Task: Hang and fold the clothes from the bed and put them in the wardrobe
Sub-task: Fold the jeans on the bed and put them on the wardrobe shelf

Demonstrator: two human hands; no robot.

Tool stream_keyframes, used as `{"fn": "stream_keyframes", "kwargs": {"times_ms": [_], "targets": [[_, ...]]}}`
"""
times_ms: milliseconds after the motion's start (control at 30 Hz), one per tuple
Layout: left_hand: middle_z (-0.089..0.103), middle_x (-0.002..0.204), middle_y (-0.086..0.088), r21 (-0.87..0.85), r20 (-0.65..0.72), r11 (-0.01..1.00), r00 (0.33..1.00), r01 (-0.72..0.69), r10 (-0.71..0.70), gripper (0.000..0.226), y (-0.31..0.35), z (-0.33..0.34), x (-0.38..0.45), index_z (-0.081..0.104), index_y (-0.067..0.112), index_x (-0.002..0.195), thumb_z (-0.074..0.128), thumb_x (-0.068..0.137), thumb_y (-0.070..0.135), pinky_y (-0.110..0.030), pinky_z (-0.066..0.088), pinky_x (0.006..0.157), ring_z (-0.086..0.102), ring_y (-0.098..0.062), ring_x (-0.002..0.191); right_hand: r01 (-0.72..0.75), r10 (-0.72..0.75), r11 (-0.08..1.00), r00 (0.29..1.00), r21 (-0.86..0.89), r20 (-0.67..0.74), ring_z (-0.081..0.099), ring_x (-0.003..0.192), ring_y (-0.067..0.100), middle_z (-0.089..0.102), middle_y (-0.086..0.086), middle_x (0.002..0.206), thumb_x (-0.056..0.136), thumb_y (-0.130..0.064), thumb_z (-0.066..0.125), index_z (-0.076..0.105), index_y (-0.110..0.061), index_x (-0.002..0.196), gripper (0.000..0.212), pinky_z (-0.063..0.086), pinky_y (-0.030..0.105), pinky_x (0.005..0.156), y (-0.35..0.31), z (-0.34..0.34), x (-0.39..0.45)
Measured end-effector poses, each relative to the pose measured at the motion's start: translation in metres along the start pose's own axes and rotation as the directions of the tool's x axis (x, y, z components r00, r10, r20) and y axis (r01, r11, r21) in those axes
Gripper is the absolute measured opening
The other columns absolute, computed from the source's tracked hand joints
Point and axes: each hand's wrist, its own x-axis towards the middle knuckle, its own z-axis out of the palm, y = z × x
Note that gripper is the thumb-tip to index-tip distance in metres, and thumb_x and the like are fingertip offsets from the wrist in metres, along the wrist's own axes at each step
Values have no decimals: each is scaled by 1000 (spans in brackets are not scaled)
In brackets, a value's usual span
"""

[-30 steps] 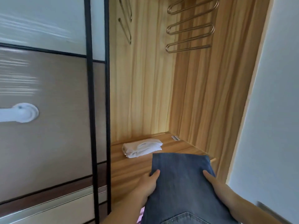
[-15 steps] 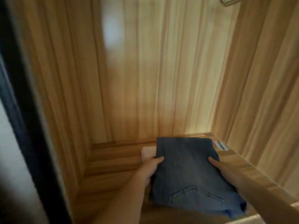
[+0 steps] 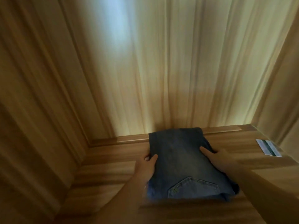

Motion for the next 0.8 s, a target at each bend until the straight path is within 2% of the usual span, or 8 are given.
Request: {"fn": "stream_keyframes", "kwargs": {"times_ms": [133, 233, 300, 433, 500, 600, 700, 800], "targets": [[67, 98, 5, -78, -97, 997, 995, -26, 19, 13, -15, 7, 9, 62, 22, 104, 67, 92, 22, -18, 49, 70, 62, -4, 83, -30, 30, 999, 999, -24, 40, 56, 70, 14, 63, -4, 80, 84, -52, 66, 66, -20, 89, 33, 42, 31, 68, 9, -2, 27], [69, 105, 2, -18, -132, 998, 990, -53, 50, 25, -19, 10, 7, 63, 20, 114, 68, 90, 27, -35, 53, 89, 65, -16, 96, 16, -13, 997, 999, -72, 51, 59, 72, 13, 65, -6, 75, 85, -52, 65, 64, -27, 77, 26, 44, 32, 68, 18, -1, 33], [68, 112, -1, 5, -136, 997, 988, -72, 72, 29, -18, 10, 3, 60, 20, 119, 67, 91, 27, -41, 51, 96, 63, -20, 105, 37, -32, 992, 999, -118, 40, 58, 71, 13, 64, -5, 74, 87, -50, 63, 65, -25, 78, 27, 44, 33, 71, 19, 1, 33], [60, 113, 8, 188, -89, 967, 978, -171, 191, 34, -5, 9, -3, 51, 23, 129, 59, 96, 26, -27, 47, 87, 59, -15, 105, 142, -159, 909, 987, -391, -10, 57, 71, 16, 62, -2, 77, 92, -53, 52, 65, -12, 97, 43, 45, 33, 69, 9, -1, 21], [51, 132, 3, 420, -46, 871, 952, -256, 302, 47, 0, 7, -7, 41, 24, 140, 56, 96, 32, -35, 46, 96, 53, -20, 119, 228, -302, 800, 952, -554, -45, 60, 90, 22, 61, 3, 105, 93, -55, 45, 53, -18, 119, 46, 50, 40, 78, 5, -3, 6], [16, 159, 5, 736, 119, 565, 893, -373, 435, 65, 7, 5, -20, 16, 36, 152, 46, 96, 47, -44, 28, 115, 24, -25, 143, 322, -451, 587, 892, -743, 30, 44, 127, 25, 36, -3, 146, 93, -59, 34, 21, -32, 147, 62, 43, 47, 99, 2, -6, -20], [7, 162, 6, 784, 320, 363, 830, -503, 457, 68, 18, 7, -32, 11, 39, 153, 43, 95, 54, -42, 19, 118, 11, -24, 147, 368, -466, 556, 880, -745, 88, 37, 132, 23, 27, -7, 151, 92, -59, 36, 15, -35, 150, 66, 39, 44, 104, -5, -13, -45], [17, 160, 5, 775, 473, 197, 758, -601, 450, 63, 32, 8, -51, 21, 40, 150, 44, 93, 54, -49, 27, 115, 15, -22, 144, 364, -439, 595, 894, -716, 88, 45, 126, 23, 38, -5, 144, 93, -53, 45, 23, -31, 149, 64, 43, 37, 97, -15, -24, -70]]}}
